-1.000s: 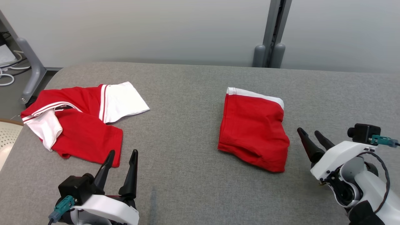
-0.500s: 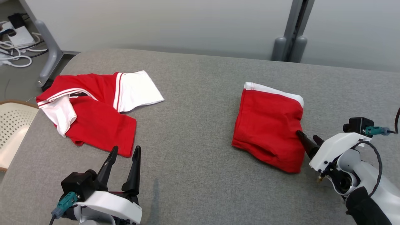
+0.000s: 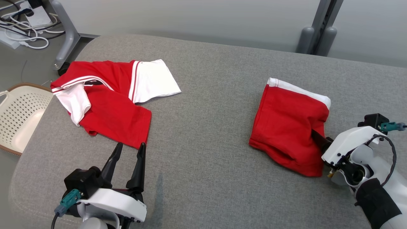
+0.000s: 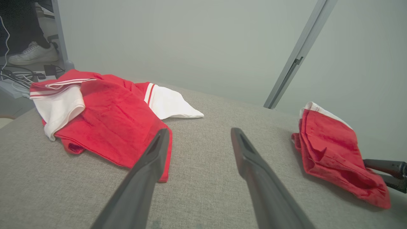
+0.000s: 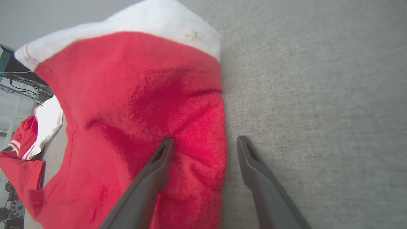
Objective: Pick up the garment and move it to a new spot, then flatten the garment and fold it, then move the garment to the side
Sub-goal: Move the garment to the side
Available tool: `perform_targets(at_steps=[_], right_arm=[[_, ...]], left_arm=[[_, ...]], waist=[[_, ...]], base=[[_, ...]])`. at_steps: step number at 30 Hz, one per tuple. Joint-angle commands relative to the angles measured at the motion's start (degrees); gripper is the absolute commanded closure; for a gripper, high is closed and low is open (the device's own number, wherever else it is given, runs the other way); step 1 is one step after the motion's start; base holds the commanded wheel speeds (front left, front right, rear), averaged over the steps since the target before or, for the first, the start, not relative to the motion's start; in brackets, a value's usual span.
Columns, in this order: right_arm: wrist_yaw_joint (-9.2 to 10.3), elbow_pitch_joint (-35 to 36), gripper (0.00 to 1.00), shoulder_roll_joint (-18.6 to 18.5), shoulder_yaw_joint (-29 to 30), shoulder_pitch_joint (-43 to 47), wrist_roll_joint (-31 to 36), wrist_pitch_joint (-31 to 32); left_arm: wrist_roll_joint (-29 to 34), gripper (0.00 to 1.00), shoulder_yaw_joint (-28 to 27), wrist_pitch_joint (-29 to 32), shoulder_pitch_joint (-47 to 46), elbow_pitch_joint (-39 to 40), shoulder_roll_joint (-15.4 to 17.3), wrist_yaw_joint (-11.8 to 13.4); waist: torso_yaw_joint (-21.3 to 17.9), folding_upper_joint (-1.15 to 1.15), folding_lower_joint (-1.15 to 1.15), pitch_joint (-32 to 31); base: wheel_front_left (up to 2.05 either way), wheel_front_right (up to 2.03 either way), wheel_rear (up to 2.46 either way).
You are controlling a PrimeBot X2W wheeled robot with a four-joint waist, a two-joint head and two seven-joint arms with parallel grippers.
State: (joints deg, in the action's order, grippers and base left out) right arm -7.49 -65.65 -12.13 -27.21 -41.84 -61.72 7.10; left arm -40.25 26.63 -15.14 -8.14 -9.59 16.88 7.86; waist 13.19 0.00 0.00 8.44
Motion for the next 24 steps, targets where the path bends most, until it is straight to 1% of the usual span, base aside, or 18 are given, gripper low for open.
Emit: perform_targets(at_steps=[1, 2, 3, 4, 5, 6, 11, 16, 18, 24], right_arm=[[-0.02, -0.67, 0.0, 0.8, -0.12, 0.45, -1.05, 1.51], [-0.01, -0.84, 0.0, 0.85, -0.23, 0.6, -1.27, 2.03], [-0.01, -1.0, 0.05, 0.94, -0.28, 0.79, -1.66, 2.4], [-0.01, -1.03, 0.55, 1.05, -0.27, 0.94, -1.84, 2.63], [-0.01, -1.0, 0.76, 1.07, -0.26, 1.09, -2.08, 2.75], [-0.01, -0.94, 1.0, 1.05, -0.28, 1.2, -2.25, 2.69], [-0.02, 0.49, 1.0, 0.48, -0.14, 0.9, -2.85, 0.66], [-0.02, 3.51, 1.0, -0.65, -1.24, -0.1, -2.04, -3.32], [-0.02, 4.9, 1.0, -1.36, -2.28, -0.48, -1.45, -4.27], [-0.02, 8.84, 1.0, -4.19, -5.49, -1.97, -0.1, -5.12]], left_arm=[[0.54, 0.0, -0.25, -0.09, -0.77, -0.08, -0.06, -0.15], [0.6, 0.0, -0.24, -0.09, -0.75, -0.17, -0.09, -0.17], [0.64, 0.0, -0.24, -0.09, -0.74, -0.2, -0.09, -0.18], [0.67, 0.0, -0.25, -0.09, -0.7, -0.26, -0.1, -0.17], [0.66, 0.0, -0.29, -0.09, -0.64, -0.34, -0.08, -0.19], [0.64, 0.0, -0.33, -0.09, -0.59, -0.41, -0.04, -0.19], [0.6, 0.0, -0.5, -0.1, -0.37, -0.54, 0.09, -0.05], [0.73, 0.0, -0.57, -0.1, 0.05, -0.08, 0.11, 0.15], [0.77, 0.0, -0.62, -0.11, 0.15, 0.27, 0.23, 0.17], [1.85, 0.0, 1.04, 0.0, -1.39, 0.89, 0.01, -1.3]], waist=[[0.39, 0.0, 0.0, 0.12], [0.53, 0.0, 0.0, 0.1], [0.66, 0.0, 0.0, 0.07], [0.75, 0.0, 0.0, 0.0], [0.83, 0.0, 0.0, -0.08], [0.88, 0.0, 0.0, -0.18], [0.75, 0.0, 0.0, -0.67], [-0.28, 0.0, 0.0, -1.2], [-1.11, 0.0, 0.0, -1.26], [-5.05, 0.0, 0.0, -0.58]], base=[[0.0, 0.0, 0.0], [0.0, 0.0, 0.0], [0.0, 0.0, 0.0], [0.0, 0.0, 0.0], [0.0, 0.0, 0.0], [0.0, 0.0, 0.0], [0.0, 0.0, 0.0], [0.0, 0.0, 0.0], [0.0, 0.0, 0.0], [0.0, 0.0, 0.0]])
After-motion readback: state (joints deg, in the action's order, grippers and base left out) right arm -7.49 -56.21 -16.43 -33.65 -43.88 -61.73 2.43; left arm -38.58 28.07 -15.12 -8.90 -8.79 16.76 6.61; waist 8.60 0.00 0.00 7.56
